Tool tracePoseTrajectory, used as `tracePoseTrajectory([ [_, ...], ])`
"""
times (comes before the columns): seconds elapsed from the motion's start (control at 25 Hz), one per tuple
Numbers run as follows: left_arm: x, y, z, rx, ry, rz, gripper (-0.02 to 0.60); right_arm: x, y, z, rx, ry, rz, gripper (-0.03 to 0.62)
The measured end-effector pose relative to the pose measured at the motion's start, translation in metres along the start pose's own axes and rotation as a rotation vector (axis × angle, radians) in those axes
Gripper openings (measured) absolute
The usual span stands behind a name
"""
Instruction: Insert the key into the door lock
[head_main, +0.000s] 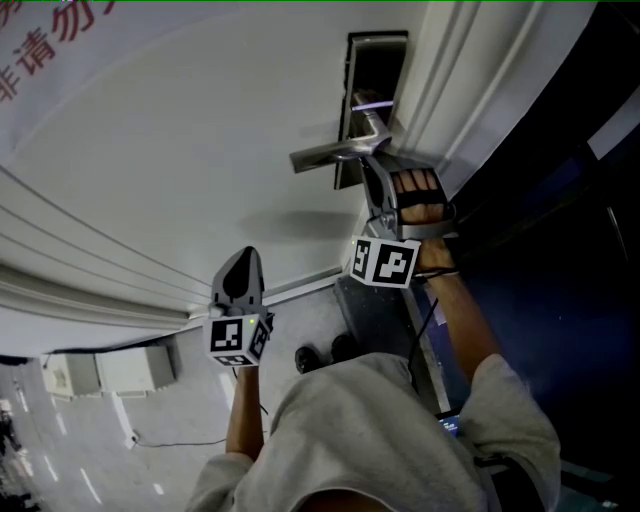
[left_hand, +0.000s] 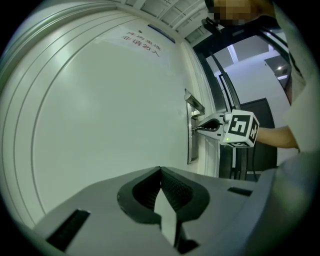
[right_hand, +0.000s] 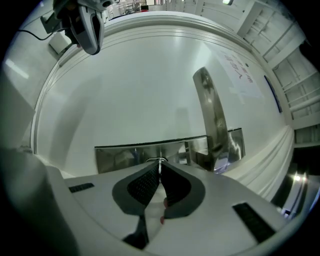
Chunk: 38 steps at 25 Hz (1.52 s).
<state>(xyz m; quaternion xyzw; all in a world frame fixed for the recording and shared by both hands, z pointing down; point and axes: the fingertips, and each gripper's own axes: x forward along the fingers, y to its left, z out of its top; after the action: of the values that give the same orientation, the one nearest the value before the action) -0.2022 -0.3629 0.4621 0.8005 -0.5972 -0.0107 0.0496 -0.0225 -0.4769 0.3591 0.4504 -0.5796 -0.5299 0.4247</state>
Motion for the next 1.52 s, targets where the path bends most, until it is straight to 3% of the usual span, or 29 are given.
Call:
tracePoseTrajectory([
  [0.36, -0.005, -0.004, 0.002, 0.009, 0.005, -0.004, 0.018, 0.001, 0.006, 0.001, 0.008, -0.023, 0.034, 0.037],
  [0.44, -0.008, -0.004, 0.001, 0.004, 0.016, 0.0, 0.018, -0.002, 0.011, 0.003, 0.045, -0.043, 0.061, 0.177],
  [0.6, -0.01, -0.006, 0.005, 0.012, 0.007, 0.003, 0.018, -0.015, 0.004, 0.004, 0.113, -0.084, 0.016, 0.182],
  [0.84, -0.012, -0.014, 0.006, 0.02, 0.021, -0.002, 0.018, -0.035, 0.003, -0.006, 0.202, -0.08, 0.025, 0.187],
  [0.96, -0.011, -0.017, 0.011, 0.039, 0.003, -0.004, 0.018, -0.052, 0.002, -0.012, 0.447, -0.096, 0.058, 0.179],
  [1.12, -0.013, -0.014, 0.009, 0.037, 0.018, 0.009, 0.018, -0.071, 0.011, -0.022, 1.033, -0.135, 0.183, 0.128],
  [1.2, -0.015, -0.013, 0.009, 0.031, 0.02, 0.02, 0.018, -0.078, 0.021, -0.026, 1.243, -0.141, 0.226, 0.099],
  [1.28, -0.017, -0.013, 0.011, 0.028, 0.019, 0.029, 0.018, -0.086, 0.032, -0.031, 1.332, -0.134, 0.234, 0.073],
  [1.52, -0.024, -0.012, 0.009, 0.034, 0.025, 0.049, 0.018, -0.103, 0.053, -0.037, 1.464, -0.127, 0.241, 0.044],
])
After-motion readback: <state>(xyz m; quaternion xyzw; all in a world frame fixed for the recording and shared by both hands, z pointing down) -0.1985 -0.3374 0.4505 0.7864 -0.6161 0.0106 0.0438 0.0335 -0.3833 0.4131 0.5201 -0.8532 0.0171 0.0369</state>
